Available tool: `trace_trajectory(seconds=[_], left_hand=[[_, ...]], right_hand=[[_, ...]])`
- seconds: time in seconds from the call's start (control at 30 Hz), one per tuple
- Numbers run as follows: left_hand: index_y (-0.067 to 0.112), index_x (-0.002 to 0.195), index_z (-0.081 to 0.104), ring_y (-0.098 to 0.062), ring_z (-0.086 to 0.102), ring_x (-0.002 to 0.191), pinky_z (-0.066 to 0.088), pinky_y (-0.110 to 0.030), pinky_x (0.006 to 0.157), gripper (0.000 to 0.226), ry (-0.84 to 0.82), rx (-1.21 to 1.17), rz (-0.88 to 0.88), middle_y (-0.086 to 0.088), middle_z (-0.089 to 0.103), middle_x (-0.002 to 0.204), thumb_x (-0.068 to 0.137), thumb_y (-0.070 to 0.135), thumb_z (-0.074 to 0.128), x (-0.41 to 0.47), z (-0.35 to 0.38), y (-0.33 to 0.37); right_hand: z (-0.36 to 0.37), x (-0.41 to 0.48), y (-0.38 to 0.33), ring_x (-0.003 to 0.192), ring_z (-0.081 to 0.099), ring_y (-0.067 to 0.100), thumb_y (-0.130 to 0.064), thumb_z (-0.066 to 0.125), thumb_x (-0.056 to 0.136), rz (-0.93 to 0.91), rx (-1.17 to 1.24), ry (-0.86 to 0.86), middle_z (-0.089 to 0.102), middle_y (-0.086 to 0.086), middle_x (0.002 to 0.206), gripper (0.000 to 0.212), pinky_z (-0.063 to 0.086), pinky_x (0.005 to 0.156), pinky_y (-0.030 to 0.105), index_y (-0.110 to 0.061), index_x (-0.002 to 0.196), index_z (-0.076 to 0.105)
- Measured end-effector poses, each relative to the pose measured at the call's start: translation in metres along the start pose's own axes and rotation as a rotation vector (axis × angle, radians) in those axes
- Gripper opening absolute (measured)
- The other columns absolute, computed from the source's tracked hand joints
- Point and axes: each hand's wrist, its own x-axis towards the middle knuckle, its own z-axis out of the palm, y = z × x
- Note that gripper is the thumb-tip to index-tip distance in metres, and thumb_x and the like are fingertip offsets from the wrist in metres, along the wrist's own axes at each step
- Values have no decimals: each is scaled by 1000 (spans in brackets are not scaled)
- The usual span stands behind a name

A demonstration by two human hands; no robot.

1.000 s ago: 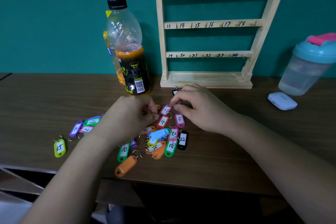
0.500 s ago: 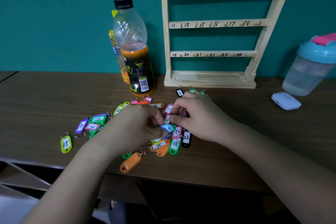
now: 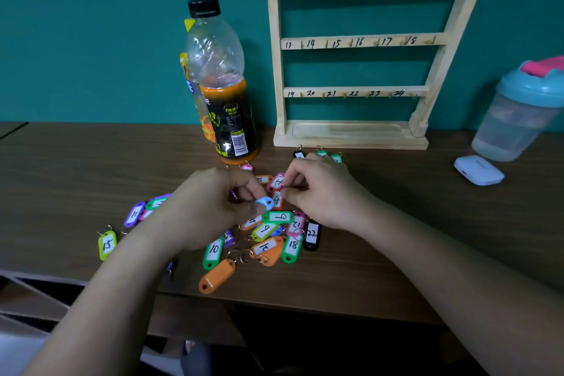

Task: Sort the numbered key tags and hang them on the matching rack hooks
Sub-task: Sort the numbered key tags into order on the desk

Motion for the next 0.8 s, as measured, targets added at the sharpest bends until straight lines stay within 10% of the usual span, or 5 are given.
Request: trace_trajectory(seconds=[0.2,0.8], left_hand=[[36,87,73,-2,63,79,52,-28,69,8,196,120,-59,19,71,83,93,40,77,9,8,-7],[34,82,73,-2,63,84,55,-32,76,17,210,78,-97,14,72,84,90,49,75,11,11,-7]], right_hand=[[4,3,-5,114,53,15,-65,77,84,26,-62,33,58,-10,110,37,42,102,44,-34,104,68],[5,7,-7,135,46,22,-44,69,101,100,-66,-53,59,-5,132,15,32,113,47,-33,112,72]])
